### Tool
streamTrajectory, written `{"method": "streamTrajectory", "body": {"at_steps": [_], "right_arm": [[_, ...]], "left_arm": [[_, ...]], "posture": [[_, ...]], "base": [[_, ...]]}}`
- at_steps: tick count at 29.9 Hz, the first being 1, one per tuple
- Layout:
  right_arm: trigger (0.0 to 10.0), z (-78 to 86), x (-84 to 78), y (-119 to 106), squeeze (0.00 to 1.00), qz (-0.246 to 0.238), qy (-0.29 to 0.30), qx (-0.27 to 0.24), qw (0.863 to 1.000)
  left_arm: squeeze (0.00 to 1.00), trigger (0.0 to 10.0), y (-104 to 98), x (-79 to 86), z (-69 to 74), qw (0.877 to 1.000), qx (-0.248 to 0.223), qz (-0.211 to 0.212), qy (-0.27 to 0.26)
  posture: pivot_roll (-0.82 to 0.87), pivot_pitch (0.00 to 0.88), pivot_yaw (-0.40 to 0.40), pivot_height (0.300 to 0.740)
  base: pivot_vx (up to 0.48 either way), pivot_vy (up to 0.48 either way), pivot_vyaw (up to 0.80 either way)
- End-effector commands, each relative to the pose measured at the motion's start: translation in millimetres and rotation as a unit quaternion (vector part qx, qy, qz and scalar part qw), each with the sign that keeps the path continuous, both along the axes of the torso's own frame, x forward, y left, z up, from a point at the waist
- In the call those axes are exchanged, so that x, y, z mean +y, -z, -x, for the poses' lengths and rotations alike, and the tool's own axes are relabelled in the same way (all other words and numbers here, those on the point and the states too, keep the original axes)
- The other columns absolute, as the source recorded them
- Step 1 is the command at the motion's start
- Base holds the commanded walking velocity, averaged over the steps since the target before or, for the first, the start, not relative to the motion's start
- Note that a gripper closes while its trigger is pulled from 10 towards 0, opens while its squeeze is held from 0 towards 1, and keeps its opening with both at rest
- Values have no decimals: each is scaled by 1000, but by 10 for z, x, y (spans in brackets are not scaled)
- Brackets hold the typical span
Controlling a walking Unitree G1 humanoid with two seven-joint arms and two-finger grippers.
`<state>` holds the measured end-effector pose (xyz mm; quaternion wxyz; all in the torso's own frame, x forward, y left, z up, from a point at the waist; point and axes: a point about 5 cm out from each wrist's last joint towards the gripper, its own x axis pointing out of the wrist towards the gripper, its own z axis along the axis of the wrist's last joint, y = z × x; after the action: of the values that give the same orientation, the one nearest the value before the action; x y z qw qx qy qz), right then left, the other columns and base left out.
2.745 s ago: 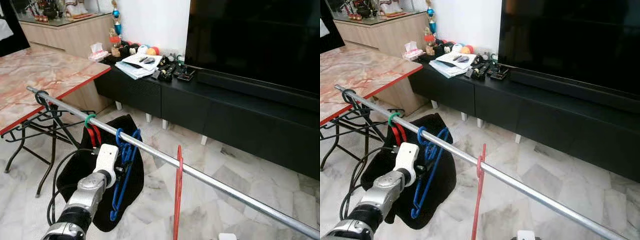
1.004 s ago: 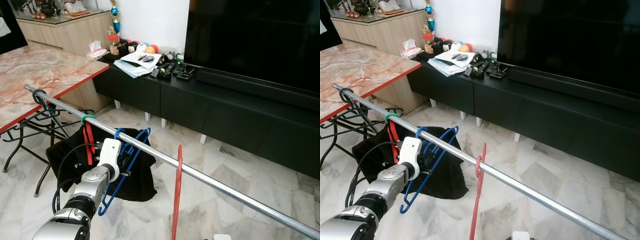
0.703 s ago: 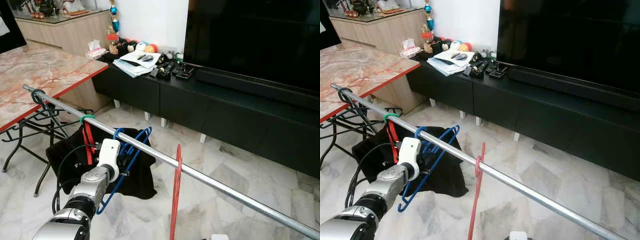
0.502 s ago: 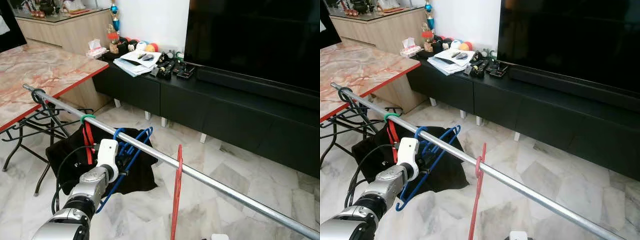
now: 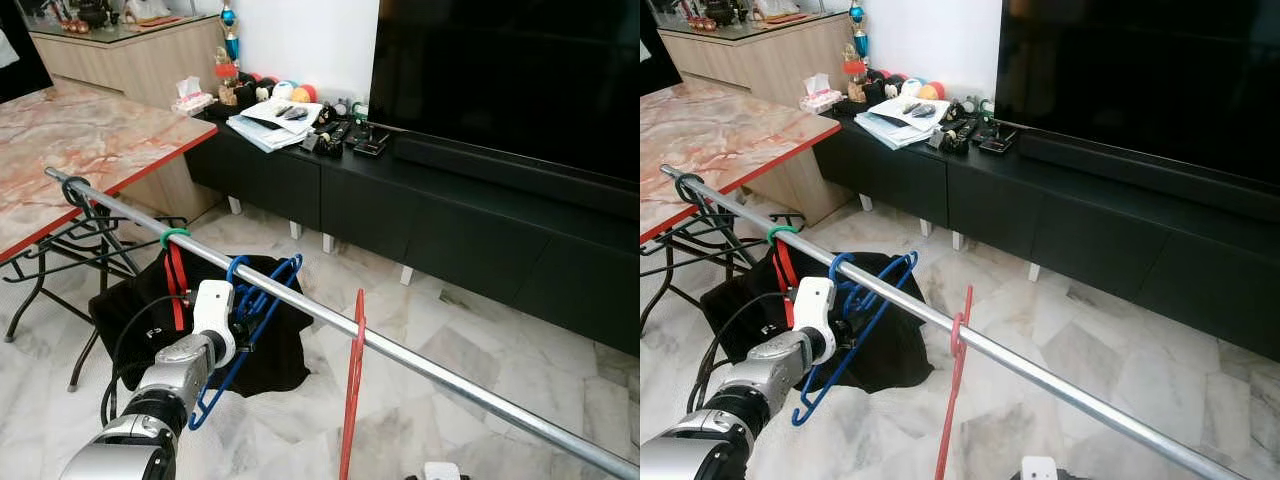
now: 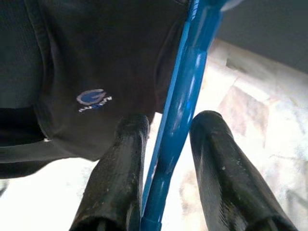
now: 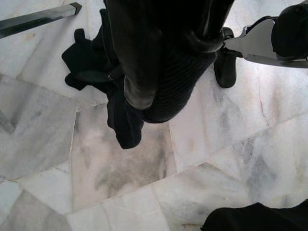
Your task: Hang hanger
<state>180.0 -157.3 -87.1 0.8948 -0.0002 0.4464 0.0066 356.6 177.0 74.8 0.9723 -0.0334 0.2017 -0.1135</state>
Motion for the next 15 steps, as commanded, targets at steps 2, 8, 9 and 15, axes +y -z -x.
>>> {"method": "streamTrajectory", "body": {"at_steps": [2,8,9,15], "right_arm": [[10000,-15,-4,-4,0,-3,4,4,1000],[10000,-12,-33,-4,0,-1,4,5,1000],[10000,-8,-36,-2,0,-1,5,5,1000],[10000,14,-28,7,0,-1,4,5,1000]], "left_arm": [[0,10000,-98,7,-51,999,-9,-37,29],[0,10000,-148,-35,-68,990,-14,-96,98],[0,10000,-149,-40,-67,989,-14,-102,106],[0,10000,-157,-20,-66,985,-13,-115,125]], "posture": [[4,17,30,740],[6,19,27,740],[6,20,27,740],[5,21,27,740]], "base": [[0,0,0],[0,0,0],[0,0,0],[0,0,0]]}}
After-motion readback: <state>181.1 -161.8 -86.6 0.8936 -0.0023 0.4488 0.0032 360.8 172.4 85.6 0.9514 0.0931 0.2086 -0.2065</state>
